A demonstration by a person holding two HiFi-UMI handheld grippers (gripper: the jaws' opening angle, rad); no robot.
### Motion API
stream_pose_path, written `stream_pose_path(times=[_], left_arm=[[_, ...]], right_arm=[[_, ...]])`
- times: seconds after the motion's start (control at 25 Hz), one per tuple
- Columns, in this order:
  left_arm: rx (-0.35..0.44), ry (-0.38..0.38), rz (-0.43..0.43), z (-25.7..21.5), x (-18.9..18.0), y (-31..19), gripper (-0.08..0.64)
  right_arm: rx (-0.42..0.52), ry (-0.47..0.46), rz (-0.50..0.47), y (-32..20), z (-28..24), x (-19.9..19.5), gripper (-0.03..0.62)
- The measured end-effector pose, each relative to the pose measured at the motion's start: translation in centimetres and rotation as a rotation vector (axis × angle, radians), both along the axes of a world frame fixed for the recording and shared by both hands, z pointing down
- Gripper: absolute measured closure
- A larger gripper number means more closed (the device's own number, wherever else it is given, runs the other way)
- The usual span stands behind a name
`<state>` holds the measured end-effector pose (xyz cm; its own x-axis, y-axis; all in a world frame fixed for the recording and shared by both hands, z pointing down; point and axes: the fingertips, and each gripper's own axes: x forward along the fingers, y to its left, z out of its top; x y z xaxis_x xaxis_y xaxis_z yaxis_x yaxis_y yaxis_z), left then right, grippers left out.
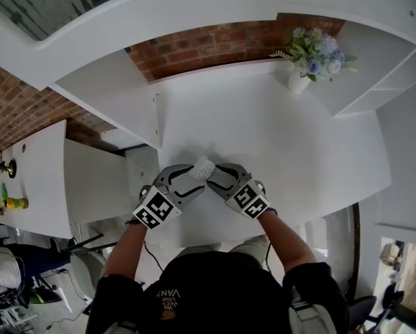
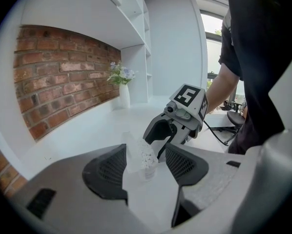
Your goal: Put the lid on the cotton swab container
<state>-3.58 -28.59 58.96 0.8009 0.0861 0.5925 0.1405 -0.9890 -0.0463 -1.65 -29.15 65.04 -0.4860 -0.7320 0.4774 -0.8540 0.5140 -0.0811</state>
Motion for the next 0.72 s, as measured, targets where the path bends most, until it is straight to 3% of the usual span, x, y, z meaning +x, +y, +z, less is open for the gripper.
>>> stream_pose_path(times=[0.32, 0.72], left_arm=[[0.015, -0.018, 0.044, 0.5, 0.5, 1.2, 0.328], [0.007, -0.012, 0.082, 1.1, 0.7, 3.0, 0.328]], right_arm=[[0.001, -0.035, 0.036, 0.6, -0.3, 0.3, 0.376], [0.023, -0.140, 0.171, 1.5, -2.6, 2.0, 0.390]])
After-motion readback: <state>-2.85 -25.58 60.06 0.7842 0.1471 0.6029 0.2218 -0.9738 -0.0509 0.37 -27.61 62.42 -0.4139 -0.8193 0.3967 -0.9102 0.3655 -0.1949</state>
